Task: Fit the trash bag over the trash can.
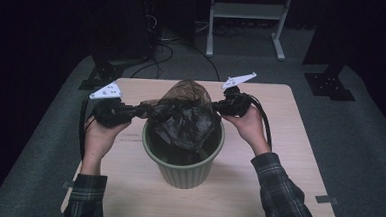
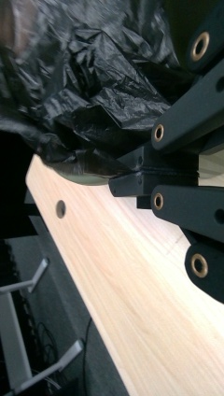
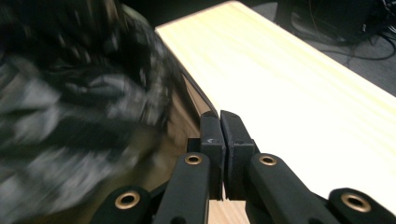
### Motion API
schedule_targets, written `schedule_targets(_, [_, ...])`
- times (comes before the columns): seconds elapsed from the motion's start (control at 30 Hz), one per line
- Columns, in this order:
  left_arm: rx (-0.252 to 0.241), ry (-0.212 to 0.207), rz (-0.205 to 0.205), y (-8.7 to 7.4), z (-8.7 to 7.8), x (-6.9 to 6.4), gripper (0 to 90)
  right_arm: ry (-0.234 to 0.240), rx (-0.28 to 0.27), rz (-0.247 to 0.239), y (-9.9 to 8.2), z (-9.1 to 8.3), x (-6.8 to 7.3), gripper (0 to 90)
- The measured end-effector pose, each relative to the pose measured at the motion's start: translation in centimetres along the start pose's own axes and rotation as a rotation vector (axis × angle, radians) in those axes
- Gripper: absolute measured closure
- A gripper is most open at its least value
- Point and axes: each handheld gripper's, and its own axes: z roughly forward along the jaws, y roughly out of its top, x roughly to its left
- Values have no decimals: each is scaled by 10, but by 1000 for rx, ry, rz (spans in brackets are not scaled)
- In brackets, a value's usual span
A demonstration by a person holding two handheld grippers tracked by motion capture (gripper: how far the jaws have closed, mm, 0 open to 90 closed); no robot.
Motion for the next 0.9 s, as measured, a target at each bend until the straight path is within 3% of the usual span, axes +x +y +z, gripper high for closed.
schedule_targets(0.1, [-1,-1,-4,-1,1,0,899,-9,-20,8,-5,-9,-2,842])
schedule_targets(0.23, [2,3,-3,-3,0,-1,899,-37,-73,26,-6,-39,-4,760])
schedule_targets(0.43, [9,7,-12,-7,-1,0,899,-3,-143,16,-4,-83,9,650])
schedule_targets(0.63, [13,6,-18,-11,-2,0,899,41,-196,0,-7,-96,29,549])
schedule_targets(0.9, [13,9,-16,-10,-3,-1,898,165,-290,-15,1,-103,54,519])
